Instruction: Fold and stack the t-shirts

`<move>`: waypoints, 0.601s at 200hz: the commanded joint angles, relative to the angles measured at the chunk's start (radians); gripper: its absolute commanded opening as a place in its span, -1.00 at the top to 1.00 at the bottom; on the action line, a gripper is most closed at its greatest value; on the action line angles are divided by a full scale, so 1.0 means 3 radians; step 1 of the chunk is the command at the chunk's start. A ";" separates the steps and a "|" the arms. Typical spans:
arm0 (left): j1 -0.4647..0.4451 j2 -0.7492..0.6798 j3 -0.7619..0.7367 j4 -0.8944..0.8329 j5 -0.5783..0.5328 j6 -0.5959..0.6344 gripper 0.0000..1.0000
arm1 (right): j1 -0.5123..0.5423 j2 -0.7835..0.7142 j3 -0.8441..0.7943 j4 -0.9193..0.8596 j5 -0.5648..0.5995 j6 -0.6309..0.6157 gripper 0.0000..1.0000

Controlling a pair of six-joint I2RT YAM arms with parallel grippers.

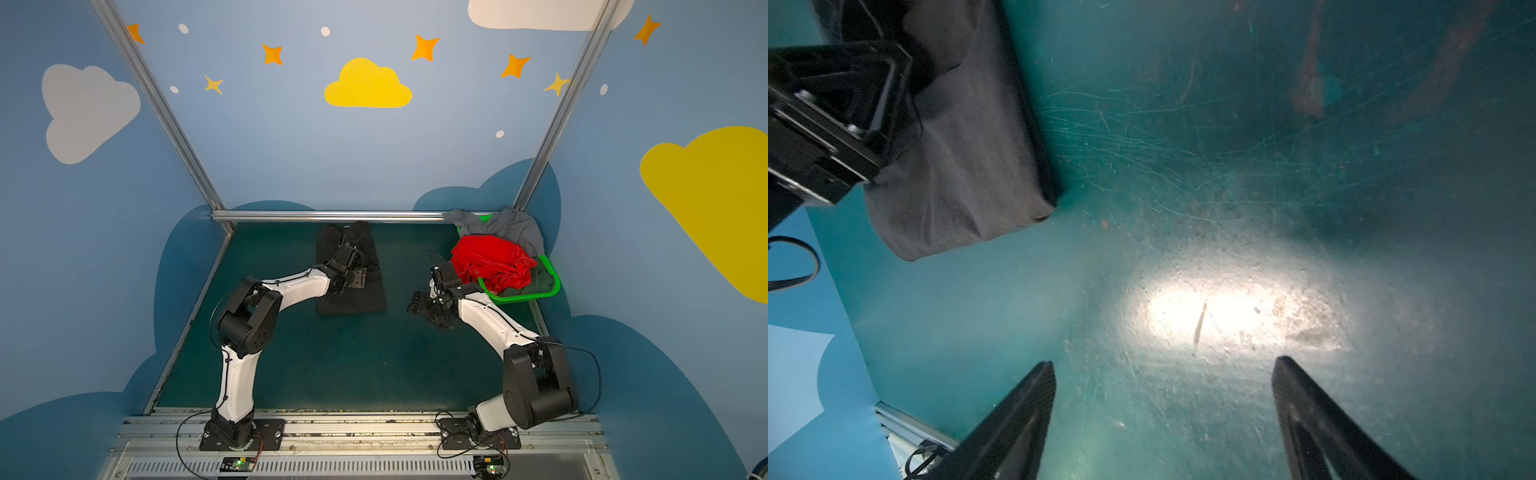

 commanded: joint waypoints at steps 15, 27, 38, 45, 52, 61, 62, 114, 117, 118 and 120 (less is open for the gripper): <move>0.0056 0.0126 0.0181 -0.0147 -0.0041 0.0037 -0.51 | -0.0007 0.0062 0.0030 -0.0097 0.0023 0.0005 -0.60; 0.0084 0.0183 0.0267 -0.0223 0.0008 0.0029 -0.51 | -0.0007 0.0071 0.0030 -0.0084 0.0017 0.0010 -0.60; 0.0101 0.0224 0.0338 -0.0279 0.0016 0.0032 -0.51 | -0.0007 0.0075 0.0030 -0.0073 0.0009 0.0015 -0.60; 0.0112 0.0247 0.0381 -0.0312 0.0015 0.0053 -0.50 | -0.0008 0.0081 0.0030 -0.0073 0.0005 0.0015 -0.60; 0.0122 0.0267 0.0420 -0.0345 0.0006 0.0071 -0.51 | -0.0007 0.0079 0.0026 -0.0069 0.0008 0.0015 -0.60; 0.0131 0.0297 0.0470 -0.0379 0.0004 0.0105 -0.51 | -0.0007 0.0084 0.0025 -0.0073 0.0009 0.0015 -0.60; 0.0133 0.0296 0.0475 -0.0385 0.0004 0.0107 -0.51 | -0.0007 0.0086 0.0025 -0.0069 0.0009 0.0015 -0.60; 0.0231 0.0421 0.0746 -0.0543 -0.0005 0.0268 -0.51 | -0.0010 0.0131 0.0022 -0.0055 -0.0001 0.0005 -0.60; 0.0236 0.0432 0.0768 -0.0555 -0.0006 0.0286 -0.51 | -0.0011 0.0138 0.0025 -0.0055 -0.0003 0.0005 -0.60; 0.0242 0.0433 0.0772 -0.0557 -0.0006 0.0287 -0.51 | -0.0009 0.0138 0.0025 -0.0053 -0.0004 0.0005 -0.60; 0.0247 0.0436 0.0786 -0.0561 -0.0006 0.0300 -0.51 | -0.0008 0.0140 0.0025 -0.0052 -0.0006 0.0005 -0.60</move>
